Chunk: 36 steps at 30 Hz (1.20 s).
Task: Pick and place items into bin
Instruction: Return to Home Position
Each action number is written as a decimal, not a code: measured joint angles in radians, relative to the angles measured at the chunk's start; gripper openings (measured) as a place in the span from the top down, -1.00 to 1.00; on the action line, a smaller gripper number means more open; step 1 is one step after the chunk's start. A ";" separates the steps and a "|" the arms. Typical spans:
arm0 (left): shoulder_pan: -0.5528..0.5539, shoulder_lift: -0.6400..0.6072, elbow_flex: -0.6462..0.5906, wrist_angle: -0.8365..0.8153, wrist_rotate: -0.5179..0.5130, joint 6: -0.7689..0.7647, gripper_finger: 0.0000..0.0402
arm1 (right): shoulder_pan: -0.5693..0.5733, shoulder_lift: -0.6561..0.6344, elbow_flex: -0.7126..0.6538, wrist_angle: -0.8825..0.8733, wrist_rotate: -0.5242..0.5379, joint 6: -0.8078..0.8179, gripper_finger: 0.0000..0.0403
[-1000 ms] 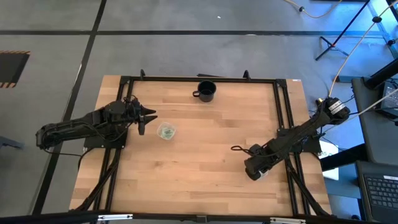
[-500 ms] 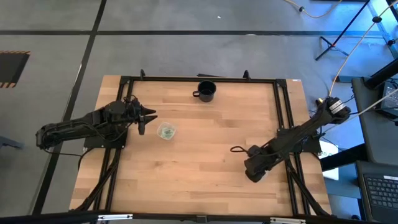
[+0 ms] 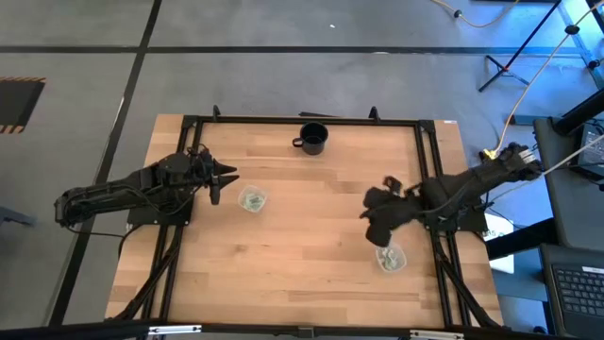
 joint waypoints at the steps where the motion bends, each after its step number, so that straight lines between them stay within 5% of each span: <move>1: 0.000 0.000 0.000 0.008 0.000 0.000 0.36 | -0.033 -0.013 -0.016 0.066 -0.003 -0.080 0.25; 9: 0.011 -0.001 0.001 0.158 0.005 -0.001 0.36 | -0.303 -0.158 -0.206 0.603 -0.344 -0.535 0.25; 23: 0.181 -0.082 0.104 0.152 0.123 0.052 0.36 | -0.467 -0.620 -0.573 0.799 -0.350 -0.602 0.25; 29: 0.219 -0.171 0.101 0.134 0.027 0.045 0.36 | -0.469 -0.804 -0.665 0.812 -0.338 -0.604 0.25; 36: 0.223 -0.244 0.101 0.093 0.003 0.052 0.35 | -0.490 -0.970 -0.777 0.840 -0.198 -0.607 0.25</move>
